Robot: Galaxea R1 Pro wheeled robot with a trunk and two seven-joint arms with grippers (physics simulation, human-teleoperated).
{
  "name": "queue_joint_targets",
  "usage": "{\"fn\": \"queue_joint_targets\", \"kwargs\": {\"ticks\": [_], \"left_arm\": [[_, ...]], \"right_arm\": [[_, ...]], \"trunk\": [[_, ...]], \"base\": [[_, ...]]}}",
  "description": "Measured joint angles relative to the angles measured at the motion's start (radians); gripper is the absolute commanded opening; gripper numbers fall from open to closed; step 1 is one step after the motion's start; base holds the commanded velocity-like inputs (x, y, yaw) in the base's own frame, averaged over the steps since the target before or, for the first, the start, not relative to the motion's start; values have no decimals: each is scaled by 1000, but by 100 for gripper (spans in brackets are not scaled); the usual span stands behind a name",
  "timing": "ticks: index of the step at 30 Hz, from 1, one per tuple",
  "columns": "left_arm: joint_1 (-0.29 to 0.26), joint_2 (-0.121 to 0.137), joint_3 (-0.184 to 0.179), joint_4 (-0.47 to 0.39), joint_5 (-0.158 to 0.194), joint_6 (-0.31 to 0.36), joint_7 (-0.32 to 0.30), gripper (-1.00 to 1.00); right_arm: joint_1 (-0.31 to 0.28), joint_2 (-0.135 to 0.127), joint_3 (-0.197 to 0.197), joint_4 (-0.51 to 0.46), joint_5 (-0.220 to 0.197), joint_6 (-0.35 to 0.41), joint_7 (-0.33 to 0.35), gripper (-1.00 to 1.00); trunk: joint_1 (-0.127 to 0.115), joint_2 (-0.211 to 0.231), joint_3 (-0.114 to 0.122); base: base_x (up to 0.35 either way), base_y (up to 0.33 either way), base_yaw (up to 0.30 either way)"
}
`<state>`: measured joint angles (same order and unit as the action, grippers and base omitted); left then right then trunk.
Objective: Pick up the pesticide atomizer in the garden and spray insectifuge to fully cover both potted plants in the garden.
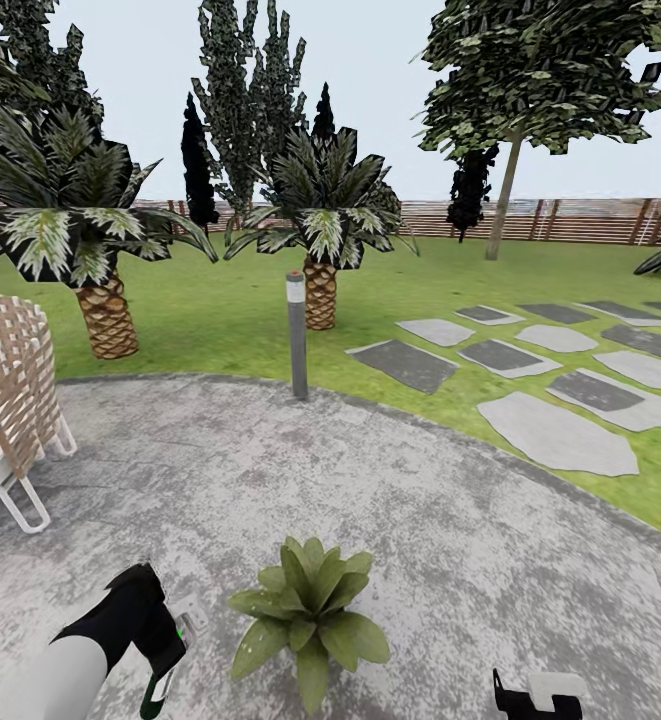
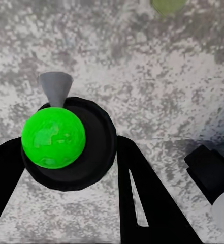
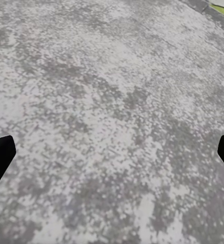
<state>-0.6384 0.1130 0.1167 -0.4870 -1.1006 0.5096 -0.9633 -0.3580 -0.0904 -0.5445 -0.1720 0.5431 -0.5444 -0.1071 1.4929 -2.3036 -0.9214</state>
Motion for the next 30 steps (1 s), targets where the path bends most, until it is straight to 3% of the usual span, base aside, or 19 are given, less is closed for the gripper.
{"fn": "queue_joint_targets", "kwargs": {"ticks": [4,8,20,30], "left_arm": [[23,-3,0,22,47,0,91,-100],[25,-3,2,24,91,1,107,-100],[8,6,-3,15,90,13,105,-100],[17,17,-2,-44,84,6,110,-100]], "right_arm": [[0,0,0,0,0,0,0,100],[0,0,0,0,0,0,0,100],[0,2,1,-1,-1,0,0,100],[0,2,1,0,1,0,0,100]], "trunk": [[0,0,0],[0,0,0],[0,0,0],[0,0,0]], "base": [[0,0,0],[0,0,0],[0,0,0],[0,0,0]]}}
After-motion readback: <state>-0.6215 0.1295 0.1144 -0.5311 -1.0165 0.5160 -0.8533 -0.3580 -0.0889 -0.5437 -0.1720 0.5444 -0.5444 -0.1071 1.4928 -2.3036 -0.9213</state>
